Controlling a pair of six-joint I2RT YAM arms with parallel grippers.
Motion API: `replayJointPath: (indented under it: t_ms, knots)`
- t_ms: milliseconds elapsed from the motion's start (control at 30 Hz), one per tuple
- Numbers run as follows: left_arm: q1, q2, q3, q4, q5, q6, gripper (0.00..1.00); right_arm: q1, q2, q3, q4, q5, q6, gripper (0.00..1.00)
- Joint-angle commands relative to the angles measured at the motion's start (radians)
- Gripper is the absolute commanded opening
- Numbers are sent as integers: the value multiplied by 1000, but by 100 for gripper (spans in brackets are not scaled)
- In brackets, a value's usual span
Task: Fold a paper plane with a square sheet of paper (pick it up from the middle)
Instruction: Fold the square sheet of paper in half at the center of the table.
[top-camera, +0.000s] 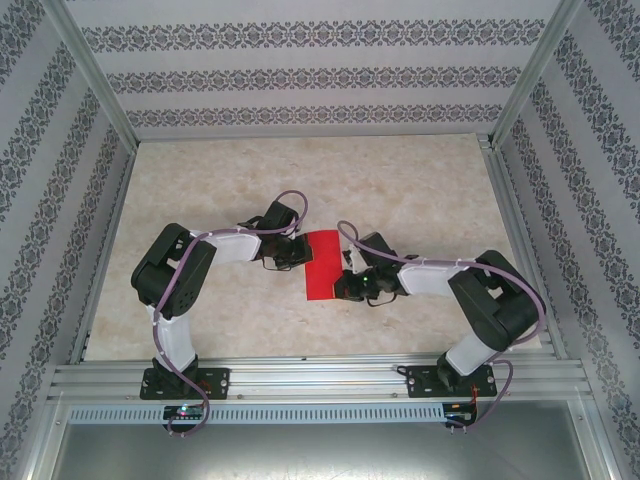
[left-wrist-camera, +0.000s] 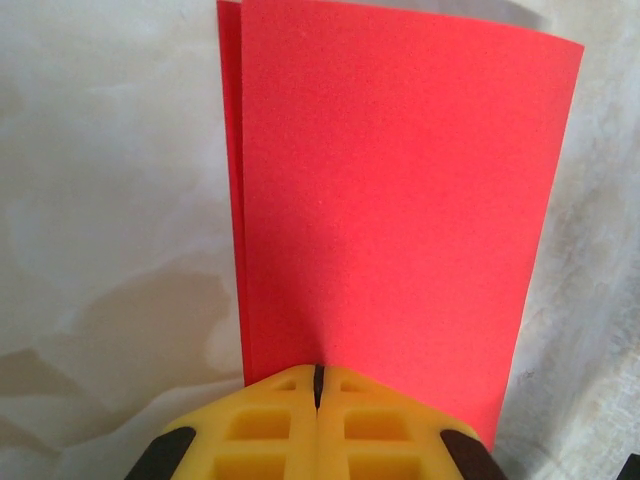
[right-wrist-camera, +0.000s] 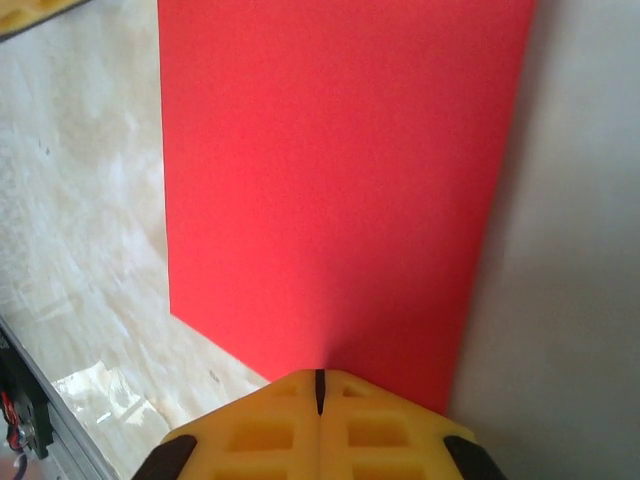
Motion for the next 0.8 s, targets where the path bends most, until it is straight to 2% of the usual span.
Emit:
replayJointPath:
  t_ms: [0,167,367,433,600,767]
  knots:
    - [10,88,-73,-279,-192,32,0,5,-47,-84,-122,16,-4,0]
    - [10,88,-33,-298,-195,81,0,-19,-162,-97,-179,47,-7,0]
    - [10,71,74,-352,-202,250,0,-65,-250,38,-199,98,-3,0]
    - [10,63,110,-357,-197,319,0,-81,-216,96,-182,109,0,0]
    - [10,60,191,-369,-141,498,0,-90,-15,259,-107,89,25,0]
    - [10,32,217,-382,-102,586,0,-94,192,447,-78,70,46,0]
